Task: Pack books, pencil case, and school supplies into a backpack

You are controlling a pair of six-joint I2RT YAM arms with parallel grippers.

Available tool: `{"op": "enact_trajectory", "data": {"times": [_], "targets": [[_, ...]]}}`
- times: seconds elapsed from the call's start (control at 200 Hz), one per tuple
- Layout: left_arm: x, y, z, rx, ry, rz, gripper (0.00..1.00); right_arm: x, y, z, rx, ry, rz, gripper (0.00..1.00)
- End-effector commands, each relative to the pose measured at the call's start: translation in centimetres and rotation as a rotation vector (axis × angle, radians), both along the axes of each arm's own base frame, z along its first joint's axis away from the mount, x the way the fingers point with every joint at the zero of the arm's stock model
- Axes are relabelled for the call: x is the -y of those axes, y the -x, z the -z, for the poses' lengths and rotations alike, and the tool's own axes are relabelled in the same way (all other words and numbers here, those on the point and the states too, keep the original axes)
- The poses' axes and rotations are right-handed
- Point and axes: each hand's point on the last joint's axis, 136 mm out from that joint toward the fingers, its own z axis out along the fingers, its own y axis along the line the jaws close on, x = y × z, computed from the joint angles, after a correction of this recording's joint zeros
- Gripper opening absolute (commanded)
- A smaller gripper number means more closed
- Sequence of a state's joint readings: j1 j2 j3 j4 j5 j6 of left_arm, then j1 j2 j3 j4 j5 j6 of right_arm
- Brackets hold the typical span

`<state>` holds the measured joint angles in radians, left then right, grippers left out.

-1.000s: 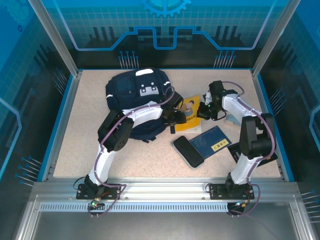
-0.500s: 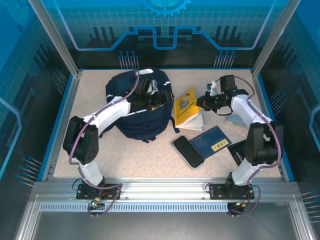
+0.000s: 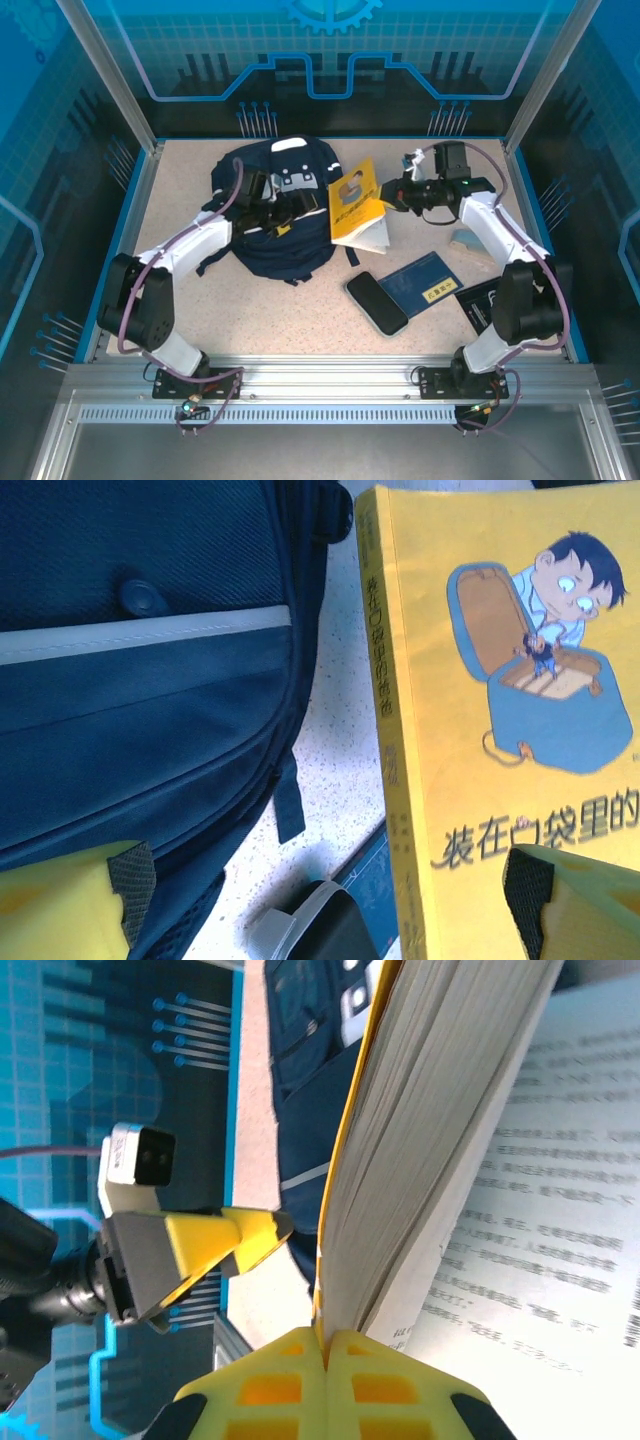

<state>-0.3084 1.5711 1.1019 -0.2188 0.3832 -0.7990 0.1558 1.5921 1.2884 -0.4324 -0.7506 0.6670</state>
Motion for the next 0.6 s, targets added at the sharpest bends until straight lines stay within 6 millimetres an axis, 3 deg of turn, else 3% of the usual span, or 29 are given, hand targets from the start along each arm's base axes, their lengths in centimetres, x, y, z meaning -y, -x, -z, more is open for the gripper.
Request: {"op": "enact_trajectory", "data": {"times": [0.0, 0.14, 0.26, 0.41, 0.59], "targets": [[-2.8, -0.1, -1.0, 0.015, 0.047, -0.107, 0.93, -4.3, 0.7, -3.5, 0.083, -0.089, -0.128, 0.00], [-7.0, 0.7, 0.2, 0.015, 0.024, -0.280, 0.94, -8.8, 1.7, -1.7, 0.056, -0.086, -0.230, 0.00], [-8.2, 2.0, 1.5, -0.010, -0.018, -0.305, 0.94, -11.6, 1.9, 1.4, 0.003, -0.061, -0.283, 0.00], [-7.9, 3.8, 3.5, -0.069, -0.018, -0.269, 0.94, -11.5, 0.8, 6.8, -0.090, 0.029, -0.256, 0.00], [-6.8, 4.8, 5.7, -0.133, 0.008, -0.209, 0.91, -10.4, 0.2, 10.9, -0.173, 0.090, -0.221, 0.00]]}}
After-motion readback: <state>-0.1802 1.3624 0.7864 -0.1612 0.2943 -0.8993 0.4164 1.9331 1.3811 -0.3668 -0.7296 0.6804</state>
